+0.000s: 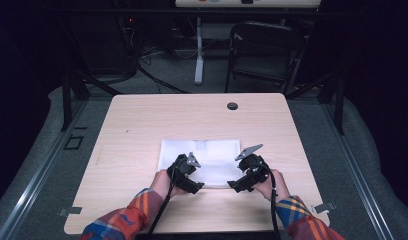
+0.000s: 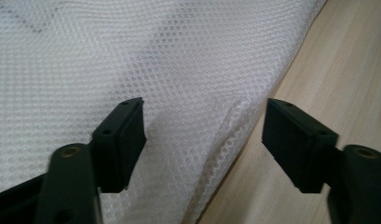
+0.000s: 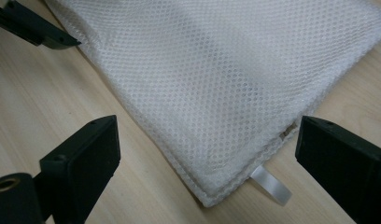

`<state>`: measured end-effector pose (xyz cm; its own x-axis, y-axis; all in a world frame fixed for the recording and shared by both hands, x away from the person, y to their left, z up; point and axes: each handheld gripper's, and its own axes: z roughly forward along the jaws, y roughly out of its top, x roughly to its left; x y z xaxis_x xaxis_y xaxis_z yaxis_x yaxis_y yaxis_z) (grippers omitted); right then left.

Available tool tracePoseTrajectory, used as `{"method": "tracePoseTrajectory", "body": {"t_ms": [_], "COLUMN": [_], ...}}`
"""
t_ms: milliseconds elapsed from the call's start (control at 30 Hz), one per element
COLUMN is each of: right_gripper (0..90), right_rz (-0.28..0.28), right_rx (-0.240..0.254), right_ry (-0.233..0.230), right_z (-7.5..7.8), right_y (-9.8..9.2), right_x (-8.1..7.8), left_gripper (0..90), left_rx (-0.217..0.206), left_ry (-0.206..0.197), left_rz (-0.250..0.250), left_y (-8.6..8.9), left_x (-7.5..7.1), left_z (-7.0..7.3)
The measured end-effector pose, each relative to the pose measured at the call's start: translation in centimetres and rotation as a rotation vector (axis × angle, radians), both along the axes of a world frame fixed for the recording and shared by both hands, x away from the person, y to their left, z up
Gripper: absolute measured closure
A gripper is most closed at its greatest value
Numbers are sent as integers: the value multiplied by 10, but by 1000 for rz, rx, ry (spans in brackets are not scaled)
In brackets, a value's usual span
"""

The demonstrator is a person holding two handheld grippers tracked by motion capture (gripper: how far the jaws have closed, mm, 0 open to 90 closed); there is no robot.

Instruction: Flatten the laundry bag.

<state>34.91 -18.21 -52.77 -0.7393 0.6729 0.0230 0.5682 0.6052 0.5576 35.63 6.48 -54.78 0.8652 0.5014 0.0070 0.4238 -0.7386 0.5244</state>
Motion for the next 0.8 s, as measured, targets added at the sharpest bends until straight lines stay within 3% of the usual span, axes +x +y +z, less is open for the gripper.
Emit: {"method": "tracePoseTrajectory", "body": {"t_ms": [167, 233, 400, 800], "right_gripper": [64, 66, 67, 165], "right_rz": [-29, -29, -18, 17], "right_rx": [2, -7, -13, -7], "right_ry": [7, 20, 46, 63], "right_z": [-1, -2, -2, 2], "right_y": [-1, -1, 1, 4], "right_x": [2, 2, 3, -1], "left_gripper": [461, 522, 650, 822], "left_rx": [34, 56, 46, 35], "left_ry": [15, 0, -5, -35], "left_rz": [-25, -31, -35, -27], "left_y": [-1, -1, 1, 3], "left_x": [2, 1, 0, -1], "left_z": [-6, -9, -10, -9]}}
